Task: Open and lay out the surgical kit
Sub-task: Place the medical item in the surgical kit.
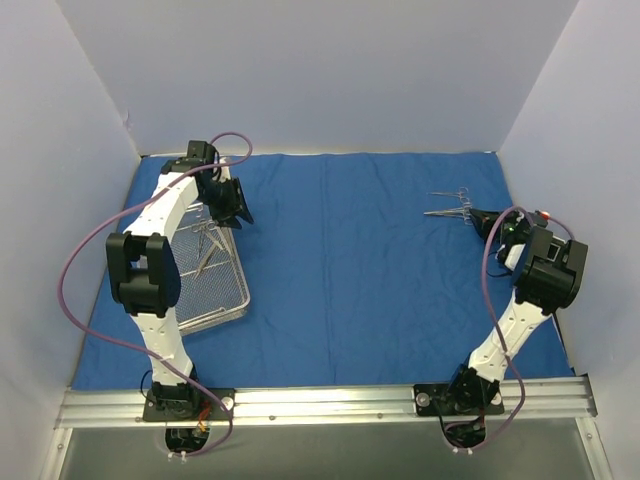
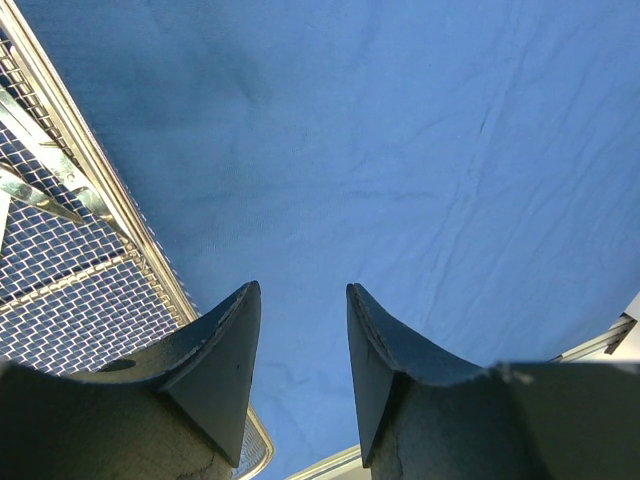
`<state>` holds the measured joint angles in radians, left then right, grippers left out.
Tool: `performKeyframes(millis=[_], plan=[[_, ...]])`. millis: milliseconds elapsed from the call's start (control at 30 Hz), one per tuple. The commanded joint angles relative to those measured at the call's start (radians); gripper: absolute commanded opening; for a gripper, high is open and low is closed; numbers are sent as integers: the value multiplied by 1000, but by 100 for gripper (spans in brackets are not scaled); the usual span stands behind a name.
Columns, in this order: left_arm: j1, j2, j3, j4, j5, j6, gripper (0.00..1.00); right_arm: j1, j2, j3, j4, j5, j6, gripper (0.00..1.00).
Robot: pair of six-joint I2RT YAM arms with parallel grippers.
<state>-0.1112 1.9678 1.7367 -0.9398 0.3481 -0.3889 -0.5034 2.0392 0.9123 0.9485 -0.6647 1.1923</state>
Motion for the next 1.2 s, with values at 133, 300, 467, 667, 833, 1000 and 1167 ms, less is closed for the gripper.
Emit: performKeyframes(millis=[133, 300, 467, 667, 833, 1000, 1167], plan=[[7, 14, 66, 15, 17, -2, 49, -7, 26, 40, 6, -24, -20, 0], [7, 19, 67, 12, 14, -1, 48, -11, 36, 43, 6, -23, -19, 0], [7, 25, 76, 13, 17, -2, 49, -12, 50, 37, 27, -13, -13, 0], [7, 32, 83, 10, 17, -2, 48, -17, 61, -1, 136, -9, 72, 0], [7, 37, 84, 13, 20, -4, 48, -21, 67, -7, 154, -15, 87, 0], [7, 42, 84, 15, 22, -4, 48, -29, 76, -9, 156, -10, 87, 0], [8, 45, 86, 15, 22, -4, 48, -34, 87, 7, 127, -15, 70, 0]])
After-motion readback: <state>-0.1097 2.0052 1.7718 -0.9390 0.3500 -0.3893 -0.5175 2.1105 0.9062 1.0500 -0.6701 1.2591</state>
